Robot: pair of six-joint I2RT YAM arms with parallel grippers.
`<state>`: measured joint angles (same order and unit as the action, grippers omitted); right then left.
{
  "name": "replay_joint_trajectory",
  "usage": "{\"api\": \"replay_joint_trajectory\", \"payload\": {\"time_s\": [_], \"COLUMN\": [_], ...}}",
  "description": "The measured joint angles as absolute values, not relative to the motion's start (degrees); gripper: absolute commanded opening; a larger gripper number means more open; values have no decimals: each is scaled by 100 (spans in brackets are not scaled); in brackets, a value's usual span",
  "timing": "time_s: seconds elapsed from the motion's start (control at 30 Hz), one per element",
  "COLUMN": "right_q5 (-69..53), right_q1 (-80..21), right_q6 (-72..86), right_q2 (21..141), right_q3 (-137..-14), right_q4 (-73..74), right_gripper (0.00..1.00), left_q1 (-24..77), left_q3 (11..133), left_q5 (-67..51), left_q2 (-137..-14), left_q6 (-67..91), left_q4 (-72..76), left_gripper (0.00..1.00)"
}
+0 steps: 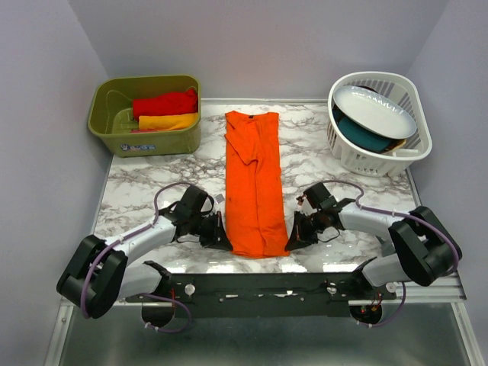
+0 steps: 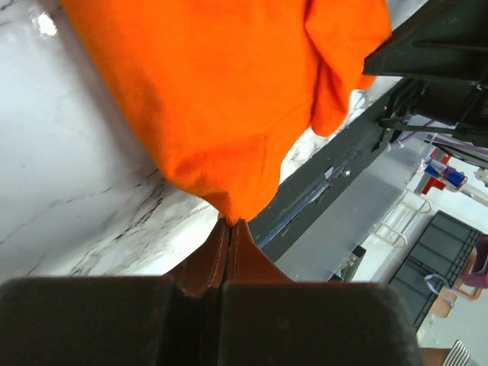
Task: Roll the t-shirts
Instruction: Roll the T-shirt to the center of the board.
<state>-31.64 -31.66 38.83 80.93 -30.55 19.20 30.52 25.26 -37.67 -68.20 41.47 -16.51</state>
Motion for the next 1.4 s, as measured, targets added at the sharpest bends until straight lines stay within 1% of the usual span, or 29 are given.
{"api": "replay_joint_trajectory", "payload": {"time_s": [0.23, 0.47, 0.87, 1.1, 1.4], "right_q5": [-2980, -2963, -3312, -3439, -3454], "right_q1": [-3166, -3166, -3267, -3299, -3103], "right_q6": [3782, 3662, 3754, 4088, 4198], "right_q2": [7588, 7310, 7297, 7358, 7564], "right_q3": [-3063, -3367, -3413, -3417, -3605], "right_q4": [2001, 2346, 2827, 2759, 2626], "right_gripper": [0, 1, 1, 1, 0], "left_q1": [2995, 2714, 2707, 2668, 2353], "left_q3": [2532, 2908, 3044, 3092, 3186], "left_q5": [-3959, -4077, -4327, -4320, -4278], "left_q2": [-6639, -6410, -6252, -6379, -6661], "left_q6": [3970, 3603, 3400, 3413, 3496], "left_q4": [-1573, -1981, -2663, -2720, -2587], "left_gripper": [0, 0, 0, 0, 0]}}
